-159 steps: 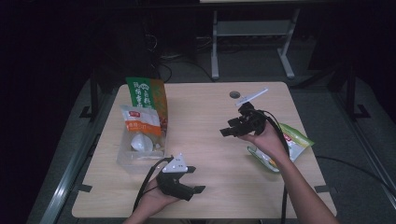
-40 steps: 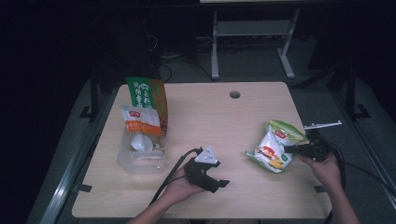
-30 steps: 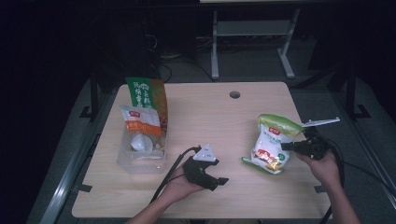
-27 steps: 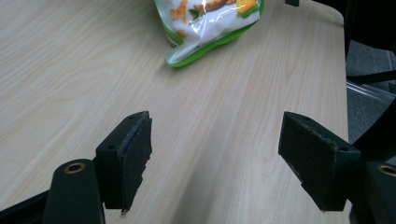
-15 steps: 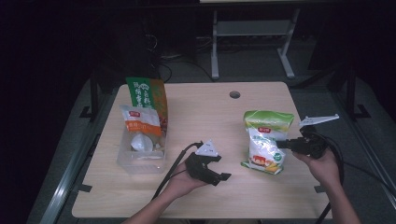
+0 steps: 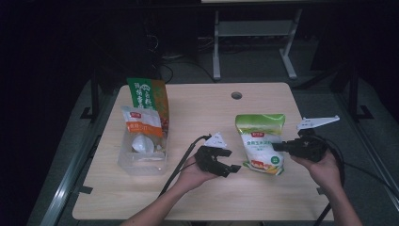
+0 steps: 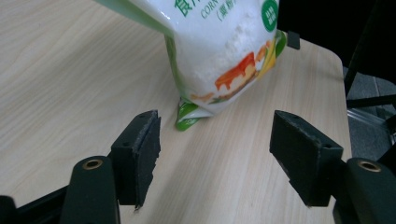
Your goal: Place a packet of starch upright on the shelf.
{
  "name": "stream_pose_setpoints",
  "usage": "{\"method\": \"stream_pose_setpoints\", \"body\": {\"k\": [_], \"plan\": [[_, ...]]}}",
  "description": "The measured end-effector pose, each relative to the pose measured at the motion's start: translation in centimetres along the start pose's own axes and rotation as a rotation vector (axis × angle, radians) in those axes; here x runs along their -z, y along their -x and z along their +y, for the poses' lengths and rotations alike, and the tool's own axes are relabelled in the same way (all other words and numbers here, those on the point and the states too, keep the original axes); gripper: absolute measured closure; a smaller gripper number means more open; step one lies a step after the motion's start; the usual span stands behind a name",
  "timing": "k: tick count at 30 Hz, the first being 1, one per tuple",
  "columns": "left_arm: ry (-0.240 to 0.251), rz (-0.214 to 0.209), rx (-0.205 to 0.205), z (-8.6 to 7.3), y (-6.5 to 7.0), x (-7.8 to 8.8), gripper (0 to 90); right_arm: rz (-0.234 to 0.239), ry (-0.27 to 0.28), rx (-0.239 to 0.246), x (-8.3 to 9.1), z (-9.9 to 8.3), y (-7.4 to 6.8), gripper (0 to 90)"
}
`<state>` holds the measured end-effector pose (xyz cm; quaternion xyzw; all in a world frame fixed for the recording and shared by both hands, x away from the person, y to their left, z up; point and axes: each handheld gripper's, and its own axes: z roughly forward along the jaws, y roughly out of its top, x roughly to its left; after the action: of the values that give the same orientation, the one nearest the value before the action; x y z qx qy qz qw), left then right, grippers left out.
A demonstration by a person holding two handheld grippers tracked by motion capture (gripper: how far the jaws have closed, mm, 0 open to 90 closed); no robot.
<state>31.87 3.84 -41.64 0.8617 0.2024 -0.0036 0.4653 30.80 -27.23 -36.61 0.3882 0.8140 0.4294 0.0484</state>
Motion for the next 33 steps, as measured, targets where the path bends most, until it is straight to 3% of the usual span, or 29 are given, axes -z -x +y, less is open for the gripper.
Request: {"method": "stream_pose_setpoints", "body": {"k": [13, 17, 24, 33], "plan": [[0.062, -0.027, 0.067, 0.5, -1.2, 0.9, 42.7, 0.085, 0.021, 0.096, -1.1, 1.5, -2.7, 90.0], [0.076, -0.028, 0.078, 0.5, -1.3, 1.9, 52.5, 0.110, 0.022, 0.123, -2.0, 1.9, -3.6, 90.0], [0.111, 0.033, 0.096, -0.4, -2.0, 3.7, 78.0, 0.149, 0.046, 0.146, -3.5, 2.8, -4.7, 90.0], [0.096, 0.161, 0.073, -1.6, -2.1, 5.4, 84.6, 0.141, 0.023, 0.202, -6.5, 3.3, -5.5, 89.1]]}}
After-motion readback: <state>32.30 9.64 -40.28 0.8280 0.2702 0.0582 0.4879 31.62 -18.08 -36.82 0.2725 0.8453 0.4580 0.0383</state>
